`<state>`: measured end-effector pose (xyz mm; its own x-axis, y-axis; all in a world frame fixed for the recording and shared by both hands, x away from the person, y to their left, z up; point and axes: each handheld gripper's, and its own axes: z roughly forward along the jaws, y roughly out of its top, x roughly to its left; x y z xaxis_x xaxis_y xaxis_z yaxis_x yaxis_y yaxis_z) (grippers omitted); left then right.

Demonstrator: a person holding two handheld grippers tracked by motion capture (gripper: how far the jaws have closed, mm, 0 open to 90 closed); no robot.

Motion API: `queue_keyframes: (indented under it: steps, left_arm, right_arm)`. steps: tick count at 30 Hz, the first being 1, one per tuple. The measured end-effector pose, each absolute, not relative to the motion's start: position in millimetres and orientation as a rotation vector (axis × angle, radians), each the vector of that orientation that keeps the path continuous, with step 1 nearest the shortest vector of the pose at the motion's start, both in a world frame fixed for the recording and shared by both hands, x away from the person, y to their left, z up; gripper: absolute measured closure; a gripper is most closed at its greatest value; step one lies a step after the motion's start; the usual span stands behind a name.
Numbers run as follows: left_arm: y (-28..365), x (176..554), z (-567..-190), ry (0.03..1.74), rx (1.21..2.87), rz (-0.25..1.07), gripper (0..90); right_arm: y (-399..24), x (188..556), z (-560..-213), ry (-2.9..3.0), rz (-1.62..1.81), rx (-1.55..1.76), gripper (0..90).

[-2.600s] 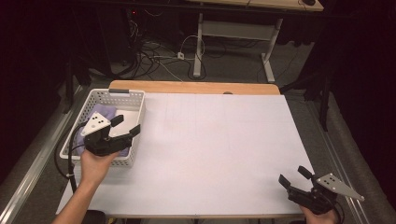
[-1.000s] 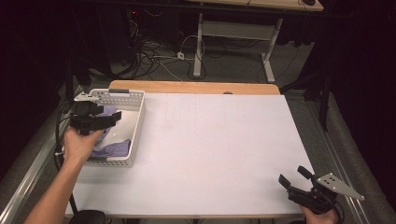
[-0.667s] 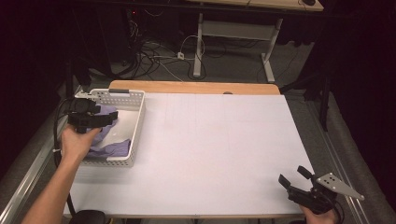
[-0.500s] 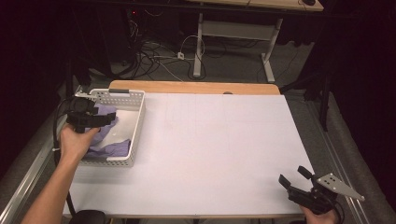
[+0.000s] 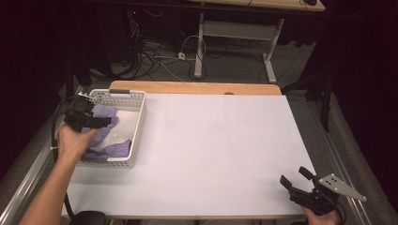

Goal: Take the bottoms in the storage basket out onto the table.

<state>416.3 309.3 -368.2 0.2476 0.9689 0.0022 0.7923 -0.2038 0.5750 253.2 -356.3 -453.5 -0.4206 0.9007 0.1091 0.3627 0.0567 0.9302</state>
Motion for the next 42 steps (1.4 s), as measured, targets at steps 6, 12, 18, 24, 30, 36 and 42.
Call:
queue_keyframes:
  steps: [6, 12, 18, 24, 30, 36, 42]
  left_arm:
    - [313, 423, -377, 1.64, 2.07, 0.474, 24.7]
    - [316, 429, -386, 1.695, 2.093, 0.446, 21.5]
    - [317, 435, -392, 1.732, 2.123, 0.432, 21.4]
    - [320, 438, -401, 1.775, 2.108, 0.398, 19.4]
    - [329, 440, -412, 1.829, 2.078, 0.357, 19.4]
    - [331, 442, -419, 1.865, 2.096, 0.33, 19.4]
    - [327, 444, -421, 1.875, 2.127, 0.339, 19.5]
  right_arm:
    - [-356, 253, -453, 1.829, 1.358, 1.256, 15.7]
    - [-357, 253, -454, 1.827, 1.364, 1.261, 15.7]
    - [-356, 253, -453, 1.833, 1.361, 1.255, 15.8]
    - [-356, 254, -454, 1.836, 1.366, 1.255, 15.8]
    - [-356, 253, -453, 1.843, 1.363, 1.246, 15.8]
    - [-356, 254, -453, 1.844, 1.364, 1.248, 15.8]
    - [-355, 254, -453, 1.845, 1.363, 1.247, 15.8]
